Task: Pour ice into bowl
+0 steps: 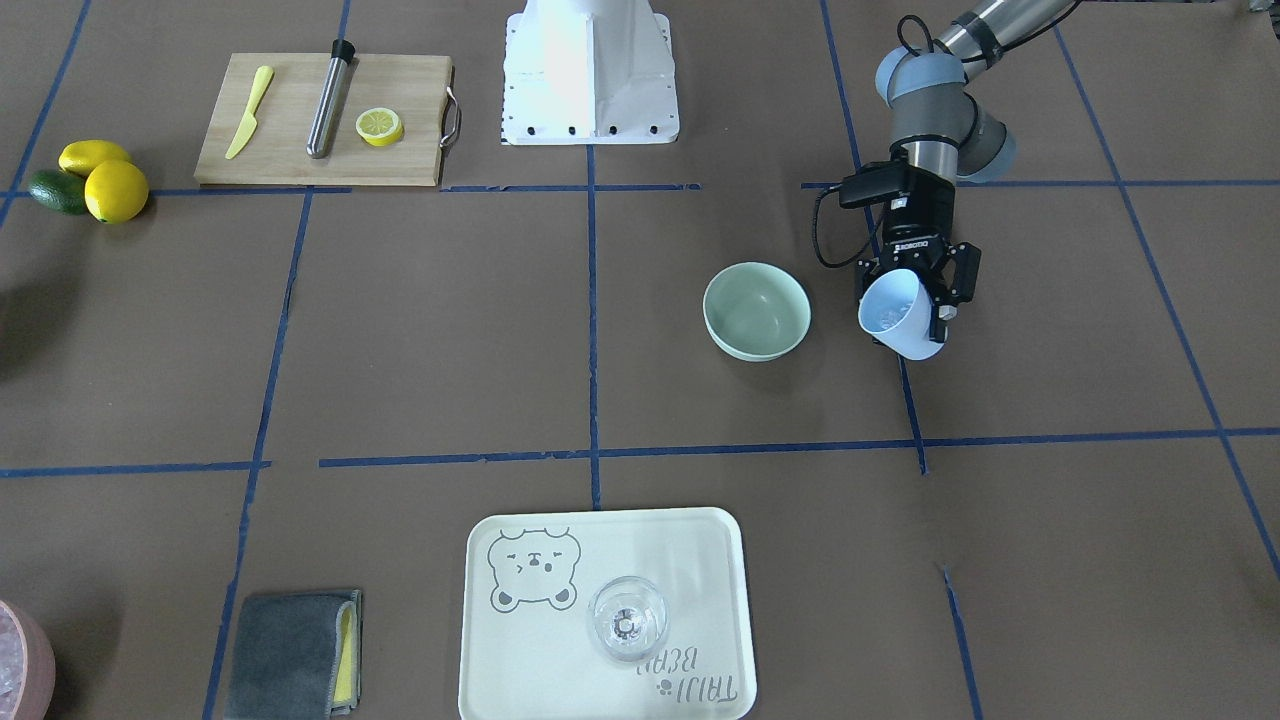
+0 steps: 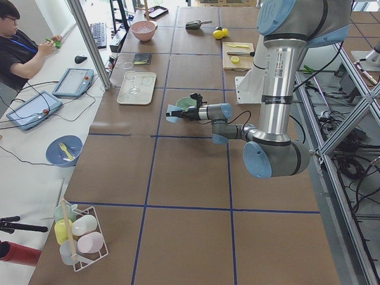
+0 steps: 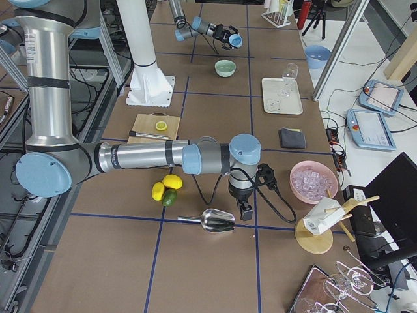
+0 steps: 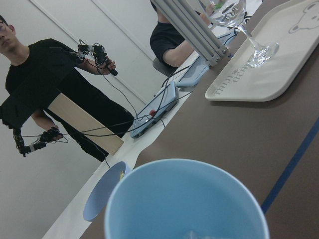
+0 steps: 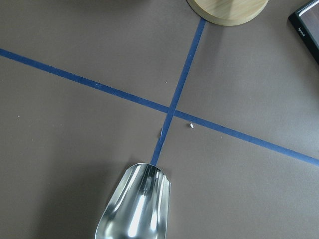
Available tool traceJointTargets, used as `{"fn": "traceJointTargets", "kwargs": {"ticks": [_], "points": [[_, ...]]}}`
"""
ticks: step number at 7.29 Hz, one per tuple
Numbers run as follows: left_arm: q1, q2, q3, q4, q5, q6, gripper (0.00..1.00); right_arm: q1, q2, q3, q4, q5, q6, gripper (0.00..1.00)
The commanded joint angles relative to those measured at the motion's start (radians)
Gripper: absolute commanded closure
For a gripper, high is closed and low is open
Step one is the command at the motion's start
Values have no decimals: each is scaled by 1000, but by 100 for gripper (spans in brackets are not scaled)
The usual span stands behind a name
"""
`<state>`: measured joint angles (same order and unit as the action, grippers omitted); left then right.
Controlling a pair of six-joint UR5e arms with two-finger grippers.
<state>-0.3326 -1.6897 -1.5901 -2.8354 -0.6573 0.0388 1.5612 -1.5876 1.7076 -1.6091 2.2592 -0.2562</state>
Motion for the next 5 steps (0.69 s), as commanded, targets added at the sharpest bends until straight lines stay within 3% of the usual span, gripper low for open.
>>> {"fn": "traceJointTargets", "kwargs": {"ticks": [1,5], "points": [[39,-31,-2,47,57,161,100,0,0,0,0,-1,5,0],[60,-59,-4,47,82,557,100,0,-2,-2,0,-1,5,0]]}}
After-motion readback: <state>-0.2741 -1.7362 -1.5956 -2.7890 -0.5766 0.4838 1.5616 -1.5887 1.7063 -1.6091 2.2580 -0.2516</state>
